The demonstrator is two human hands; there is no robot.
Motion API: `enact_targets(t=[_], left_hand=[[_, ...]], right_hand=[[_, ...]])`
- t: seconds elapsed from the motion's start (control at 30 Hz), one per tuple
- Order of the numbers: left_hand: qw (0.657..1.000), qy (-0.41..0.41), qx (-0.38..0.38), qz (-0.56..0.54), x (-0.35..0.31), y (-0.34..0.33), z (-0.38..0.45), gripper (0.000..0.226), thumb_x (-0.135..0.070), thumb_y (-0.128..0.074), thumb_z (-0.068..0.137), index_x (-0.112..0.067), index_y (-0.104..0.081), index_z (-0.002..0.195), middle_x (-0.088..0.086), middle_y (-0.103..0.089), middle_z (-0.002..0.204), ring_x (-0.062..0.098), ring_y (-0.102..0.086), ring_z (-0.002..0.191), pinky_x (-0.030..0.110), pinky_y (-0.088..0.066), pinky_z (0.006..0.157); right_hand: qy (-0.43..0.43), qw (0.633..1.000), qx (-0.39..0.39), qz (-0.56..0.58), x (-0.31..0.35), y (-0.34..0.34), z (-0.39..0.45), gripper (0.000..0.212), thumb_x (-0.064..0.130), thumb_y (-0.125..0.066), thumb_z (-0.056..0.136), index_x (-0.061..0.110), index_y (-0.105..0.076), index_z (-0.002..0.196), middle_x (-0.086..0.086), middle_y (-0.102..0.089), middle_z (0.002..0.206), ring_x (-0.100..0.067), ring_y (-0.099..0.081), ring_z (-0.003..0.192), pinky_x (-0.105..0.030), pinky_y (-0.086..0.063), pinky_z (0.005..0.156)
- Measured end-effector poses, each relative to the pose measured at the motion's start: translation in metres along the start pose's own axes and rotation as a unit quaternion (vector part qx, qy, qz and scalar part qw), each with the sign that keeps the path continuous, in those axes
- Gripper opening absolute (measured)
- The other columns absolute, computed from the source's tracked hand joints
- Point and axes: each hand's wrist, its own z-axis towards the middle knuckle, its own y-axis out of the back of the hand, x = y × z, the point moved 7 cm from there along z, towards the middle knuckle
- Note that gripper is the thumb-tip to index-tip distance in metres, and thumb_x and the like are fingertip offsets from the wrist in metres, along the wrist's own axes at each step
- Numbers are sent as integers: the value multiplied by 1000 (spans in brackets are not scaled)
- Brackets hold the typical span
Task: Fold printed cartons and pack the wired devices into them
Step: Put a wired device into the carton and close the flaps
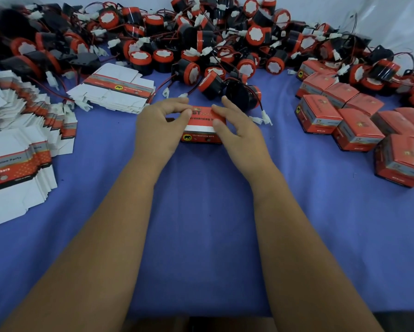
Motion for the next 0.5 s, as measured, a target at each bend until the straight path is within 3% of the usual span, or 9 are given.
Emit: enact_targets(t=[0.07, 0.13, 0.27, 0.4, 0.5], left_hand=[[1000, 2, 23, 4, 0, -2, 0, 23, -21, -63, 97, -19, -71, 118, -6, -65, 127, 9, -57, 121, 6, -50, 76], [997, 8, 79, -13, 1, -6, -1, 27, -20, -67, 94, -23, -69, 120, -11, -61, 131, 5, -51, 127, 12, -51, 88], [988, -6, 152, 0, 2, -8, -1, 48, -16, -78, 83, -23, -63, 129, -15, -53, 134, 2, -44, 133, 26, -42, 109], [993, -30, 116, 13, -1, -7, -1, 44, -18, -77, 84, -31, -63, 123, -12, -57, 131, 6, -48, 130, 17, -39, 106], [993, -23, 113, -7, -1, -7, -1, 40, -20, -75, 86, -36, -61, 119, -11, -60, 130, 5, -51, 128, 16, -43, 103]], right_hand=[[1, 1000, 22, 13, -1, -3, -1, 45, 30, -63, 95, 26, -53, 139, 15, -37, 154, 11, -34, 128, -4, -38, 94], [8, 999, 31, -4, -1, -3, 0, 49, 32, -65, 93, 26, -52, 140, 14, -38, 153, 9, -34, 130, -2, -35, 95], [22, 999, 2, -42, 2, -1, 0, 48, 29, -67, 92, 23, -55, 138, 10, -44, 150, -2, -38, 136, -22, -34, 112], [53, 992, -25, -114, 10, 0, 0, 44, 30, -65, 93, 16, -58, 135, 0, -51, 145, -15, -45, 136, -44, -34, 113], [56, 990, -35, -126, 12, 1, -1, 41, 30, -63, 95, 14, -60, 132, -3, -54, 143, -19, -48, 133, -46, -35, 111]])
